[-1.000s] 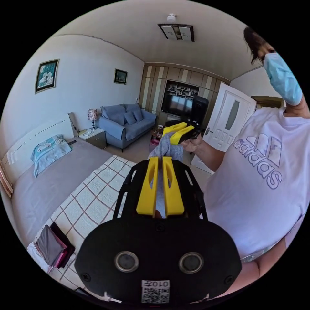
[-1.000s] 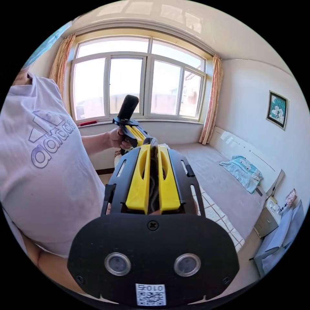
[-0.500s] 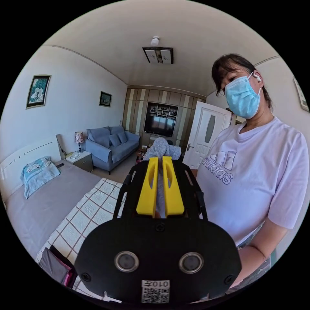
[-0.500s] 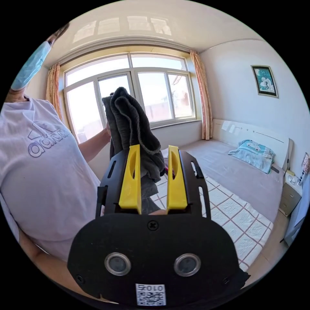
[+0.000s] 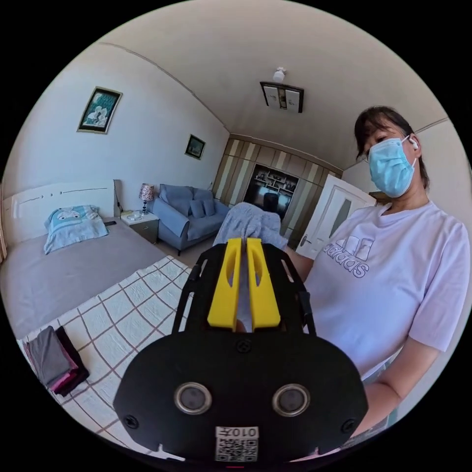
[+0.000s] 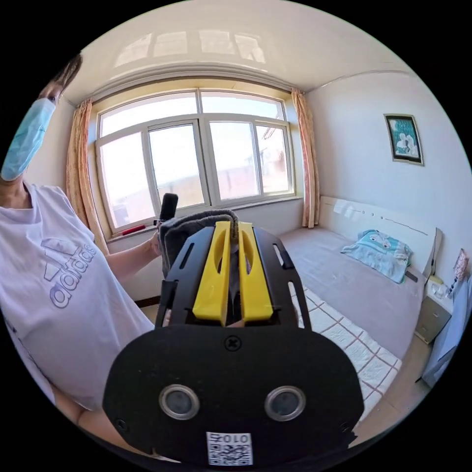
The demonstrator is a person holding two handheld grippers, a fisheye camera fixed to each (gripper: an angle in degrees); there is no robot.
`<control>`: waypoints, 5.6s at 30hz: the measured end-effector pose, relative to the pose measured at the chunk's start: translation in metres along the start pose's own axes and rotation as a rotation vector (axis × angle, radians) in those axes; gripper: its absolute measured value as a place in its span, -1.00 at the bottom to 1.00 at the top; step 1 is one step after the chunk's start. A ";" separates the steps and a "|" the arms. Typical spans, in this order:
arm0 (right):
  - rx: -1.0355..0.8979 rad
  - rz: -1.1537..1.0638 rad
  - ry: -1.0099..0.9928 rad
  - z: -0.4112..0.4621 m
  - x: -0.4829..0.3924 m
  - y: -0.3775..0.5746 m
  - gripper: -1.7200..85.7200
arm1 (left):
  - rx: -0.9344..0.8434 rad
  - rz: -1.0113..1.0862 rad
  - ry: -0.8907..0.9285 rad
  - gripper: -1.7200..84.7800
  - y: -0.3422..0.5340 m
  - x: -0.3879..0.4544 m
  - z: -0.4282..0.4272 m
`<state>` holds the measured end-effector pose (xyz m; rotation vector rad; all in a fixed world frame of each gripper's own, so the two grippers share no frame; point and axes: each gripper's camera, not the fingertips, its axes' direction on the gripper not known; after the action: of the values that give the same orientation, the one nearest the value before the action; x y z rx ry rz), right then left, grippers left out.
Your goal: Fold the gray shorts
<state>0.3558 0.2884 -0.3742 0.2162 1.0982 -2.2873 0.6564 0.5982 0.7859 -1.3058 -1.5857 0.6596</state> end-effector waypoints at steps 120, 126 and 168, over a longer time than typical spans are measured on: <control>-0.465 0.075 0.401 -0.089 -0.038 -0.120 -0.86 | -0.647 -0.073 -0.626 -0.96 -0.015 0.072 0.040; -0.361 0.145 0.208 -0.090 -0.012 -0.129 -0.86 | -0.629 -0.035 -0.709 -0.96 -0.054 0.088 0.010; -0.984 -0.014 -0.007 0.773 -0.073 -0.083 -0.85 | -0.294 -1.229 -0.071 -0.95 0.685 -0.363 0.130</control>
<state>0.4466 -0.2232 0.2084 -0.1936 2.0481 -1.5039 0.8332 0.4707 0.0305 -0.2839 -2.1886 -0.3111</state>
